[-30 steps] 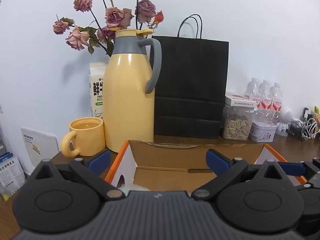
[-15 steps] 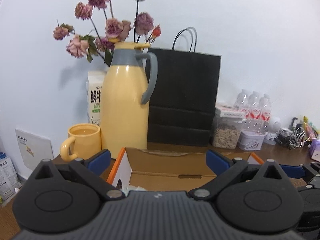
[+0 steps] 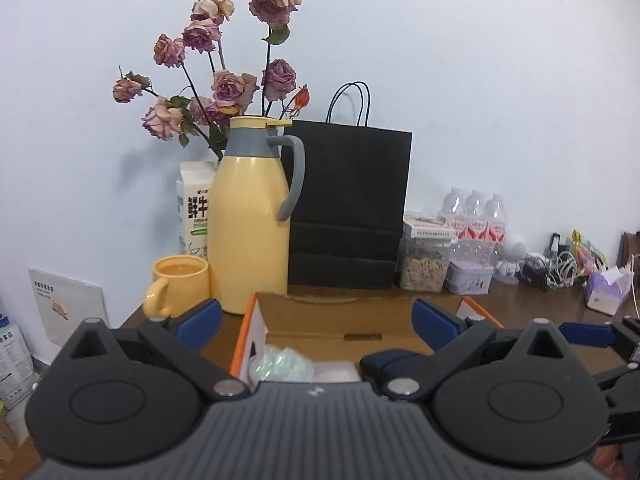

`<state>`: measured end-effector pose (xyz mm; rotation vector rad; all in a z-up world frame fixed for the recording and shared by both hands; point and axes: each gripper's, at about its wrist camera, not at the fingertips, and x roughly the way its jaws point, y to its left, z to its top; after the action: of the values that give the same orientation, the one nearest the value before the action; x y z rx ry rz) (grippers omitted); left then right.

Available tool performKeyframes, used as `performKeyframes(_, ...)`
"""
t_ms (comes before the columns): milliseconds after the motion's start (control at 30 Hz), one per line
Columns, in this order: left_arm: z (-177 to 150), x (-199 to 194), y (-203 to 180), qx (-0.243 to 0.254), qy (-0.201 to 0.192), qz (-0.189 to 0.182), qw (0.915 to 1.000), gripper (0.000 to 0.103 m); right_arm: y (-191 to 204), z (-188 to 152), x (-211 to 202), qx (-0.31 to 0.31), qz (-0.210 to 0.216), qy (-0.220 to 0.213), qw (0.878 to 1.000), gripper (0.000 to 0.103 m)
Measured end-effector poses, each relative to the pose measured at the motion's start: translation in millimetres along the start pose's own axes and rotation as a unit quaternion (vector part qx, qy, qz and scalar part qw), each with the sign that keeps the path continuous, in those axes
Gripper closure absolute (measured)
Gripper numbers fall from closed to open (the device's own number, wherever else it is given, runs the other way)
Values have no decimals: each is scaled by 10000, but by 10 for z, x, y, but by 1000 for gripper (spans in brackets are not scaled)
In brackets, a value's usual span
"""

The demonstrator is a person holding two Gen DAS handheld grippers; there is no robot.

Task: Organize objects
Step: 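Put the navy case in the box with the right gripper while the left drops the plastic bag in, then grasp the purple cloth pouch with the right gripper and lift it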

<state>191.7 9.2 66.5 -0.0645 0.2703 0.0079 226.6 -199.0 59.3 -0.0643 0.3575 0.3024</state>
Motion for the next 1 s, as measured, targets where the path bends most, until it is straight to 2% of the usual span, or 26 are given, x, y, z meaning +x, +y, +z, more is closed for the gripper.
performKeyframes(667, -669, -1006, 363, 36, 591, 280, 9979, 0, 143, -681, -1011, 152, 253, 406, 9987, 0)
performKeyframes(833, -862, -1082, 474, -84, 841, 336, 9959, 0, 152, -883, -1079, 307, 526, 660, 9960, 0)
performKeyframes(1000, -1000, -1118, 556, -191, 1006, 377, 9940, 0, 225, -1063, -950, 415, 942, 1058, 9890, 0)
